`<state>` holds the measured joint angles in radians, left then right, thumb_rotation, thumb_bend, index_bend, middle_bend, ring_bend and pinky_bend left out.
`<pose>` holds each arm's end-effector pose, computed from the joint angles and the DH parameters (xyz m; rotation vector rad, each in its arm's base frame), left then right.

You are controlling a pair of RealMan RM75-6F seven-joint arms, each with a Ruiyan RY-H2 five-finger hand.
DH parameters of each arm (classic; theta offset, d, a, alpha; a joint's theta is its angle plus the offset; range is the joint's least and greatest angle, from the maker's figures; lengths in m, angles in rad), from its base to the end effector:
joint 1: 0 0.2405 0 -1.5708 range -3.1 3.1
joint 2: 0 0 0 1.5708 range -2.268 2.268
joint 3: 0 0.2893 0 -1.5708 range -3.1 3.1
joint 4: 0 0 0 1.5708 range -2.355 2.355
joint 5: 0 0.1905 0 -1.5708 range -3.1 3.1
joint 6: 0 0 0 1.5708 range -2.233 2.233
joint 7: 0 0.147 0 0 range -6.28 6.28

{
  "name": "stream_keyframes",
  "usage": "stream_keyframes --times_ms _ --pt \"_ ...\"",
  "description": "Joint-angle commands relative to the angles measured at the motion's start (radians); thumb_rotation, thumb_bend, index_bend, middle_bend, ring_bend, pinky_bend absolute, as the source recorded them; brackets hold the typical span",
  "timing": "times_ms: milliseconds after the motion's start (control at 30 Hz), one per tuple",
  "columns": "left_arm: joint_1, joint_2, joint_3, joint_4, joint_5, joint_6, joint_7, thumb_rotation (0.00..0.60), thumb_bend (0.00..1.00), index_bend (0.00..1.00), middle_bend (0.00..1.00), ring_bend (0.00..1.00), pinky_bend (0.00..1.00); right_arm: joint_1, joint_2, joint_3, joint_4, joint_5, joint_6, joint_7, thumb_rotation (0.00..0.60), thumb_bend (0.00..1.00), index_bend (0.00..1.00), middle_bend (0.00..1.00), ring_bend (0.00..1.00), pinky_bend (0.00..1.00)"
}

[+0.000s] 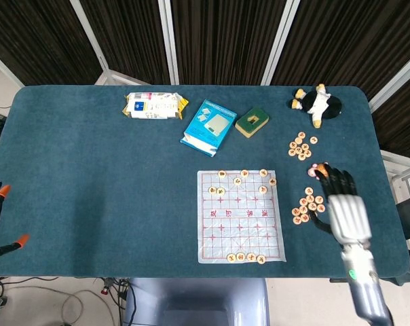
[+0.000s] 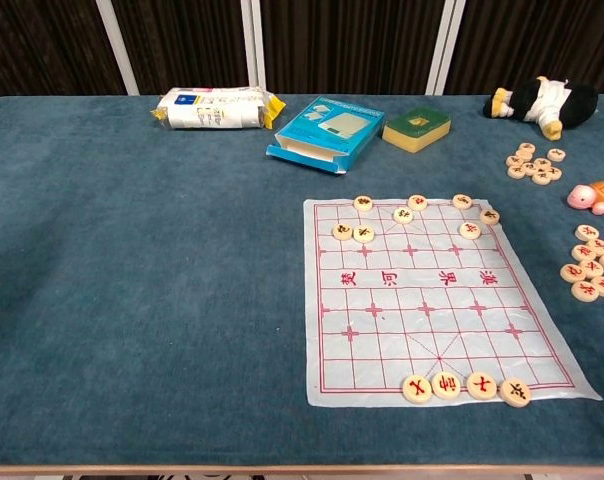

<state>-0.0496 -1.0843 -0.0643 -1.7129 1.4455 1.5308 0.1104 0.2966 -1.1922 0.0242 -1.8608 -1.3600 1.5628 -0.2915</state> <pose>-0.3265 0.1745 0.2057 -1.3072 -0.8728 -0.8543 -0.2580 -0.2340 0.1625 1.3885 -0.8537 1.0137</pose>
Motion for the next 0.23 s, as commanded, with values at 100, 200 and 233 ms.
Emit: stream_keyframes --times_ms 100,200,233 --pt "0.0 0.01 -0.014 0.008 -0.019 -0.001 -0.029 0.6 0.04 0.0 0.0 0.0 0.04 -0.185 0.013 -0.167 0.24 -0.21 0.153 0.162 0.6 0.37 0.07 0.0 0.0 0.0" --pt "-0.001 0.011 -0.018 0.014 -0.02 0.0 -0.044 0.6 0.04 0.0 0.0 0.0 0.04 -0.19 0.03 -0.158 0.262 -0.228 0.162 0.137 0.6 0.37 0.07 0.0 0.0 0.0" --pt "-0.001 0.012 -0.02 0.014 -0.021 0.001 -0.048 0.6 0.04 0.0 0.0 0.0 0.04 -0.195 0.026 -0.151 0.268 -0.224 0.164 0.122 0.6 0.37 0.07 0.0 0.0 0.0"
